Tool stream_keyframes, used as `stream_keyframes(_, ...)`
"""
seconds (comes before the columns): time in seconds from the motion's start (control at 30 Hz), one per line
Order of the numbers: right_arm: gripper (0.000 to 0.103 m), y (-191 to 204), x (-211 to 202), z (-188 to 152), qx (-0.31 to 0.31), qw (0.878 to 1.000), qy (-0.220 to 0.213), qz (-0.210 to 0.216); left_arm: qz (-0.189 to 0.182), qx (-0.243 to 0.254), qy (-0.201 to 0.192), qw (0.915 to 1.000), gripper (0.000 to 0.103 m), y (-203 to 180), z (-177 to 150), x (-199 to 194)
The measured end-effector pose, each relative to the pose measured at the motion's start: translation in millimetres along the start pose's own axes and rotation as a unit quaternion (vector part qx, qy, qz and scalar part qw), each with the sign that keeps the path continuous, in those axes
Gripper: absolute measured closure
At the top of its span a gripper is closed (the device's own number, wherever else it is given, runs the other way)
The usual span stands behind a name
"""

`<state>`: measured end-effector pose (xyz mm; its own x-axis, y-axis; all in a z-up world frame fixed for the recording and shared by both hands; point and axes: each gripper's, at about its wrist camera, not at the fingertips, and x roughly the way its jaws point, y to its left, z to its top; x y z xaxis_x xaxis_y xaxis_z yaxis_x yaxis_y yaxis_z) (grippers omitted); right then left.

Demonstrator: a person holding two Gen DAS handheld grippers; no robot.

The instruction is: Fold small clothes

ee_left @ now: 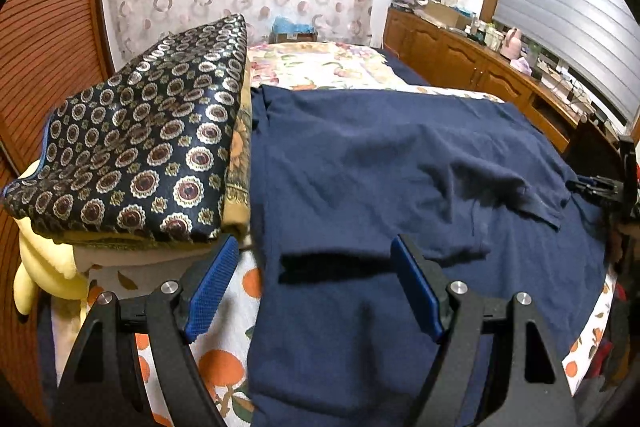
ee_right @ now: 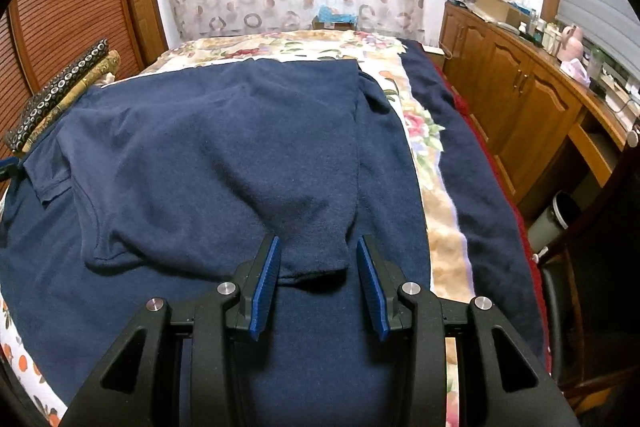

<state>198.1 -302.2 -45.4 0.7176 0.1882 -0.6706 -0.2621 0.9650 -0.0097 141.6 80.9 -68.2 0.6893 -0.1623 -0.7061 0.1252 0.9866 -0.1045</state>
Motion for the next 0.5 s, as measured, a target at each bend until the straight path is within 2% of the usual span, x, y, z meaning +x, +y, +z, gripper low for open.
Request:
stream_keyframes(0.17,0.062,1.0,-0.5,0.2,-0.006,1.000,0.000,-0.005,-0.020,-0.018,0.005,0.9996,0.024,2.1,0.2,4.7)
stream_keyframes(0.23,0.062,0.0,-1.1,0.2,-0.006,1.000,0.000,-0.004,-0.029,-0.024,0.012,0.9992,0.030,2.2,0.1,8.8)
stream_keyframes(0.3,0.062,-0.3,-1.5,-0.1,-0.007,1.000,0.000,-0.005,-0.031,-0.025,0.022,0.9989,0.044,1.1,-1.9,14.1)
stream_keyframes(0.37,0.062,-0.9,-1.7,-0.1,-0.008,1.000,0.000,-0.005,-0.028,-0.029,0.033,0.9987,0.048,1.3,-3.5,21.1)
stream_keyframes(0.5,0.062,-1.1,-1.8,-0.3,-0.008,1.000,0.000,-0.005,-0.012,-0.033,0.045,0.9983,0.048,2.5,-4.2,31.2)
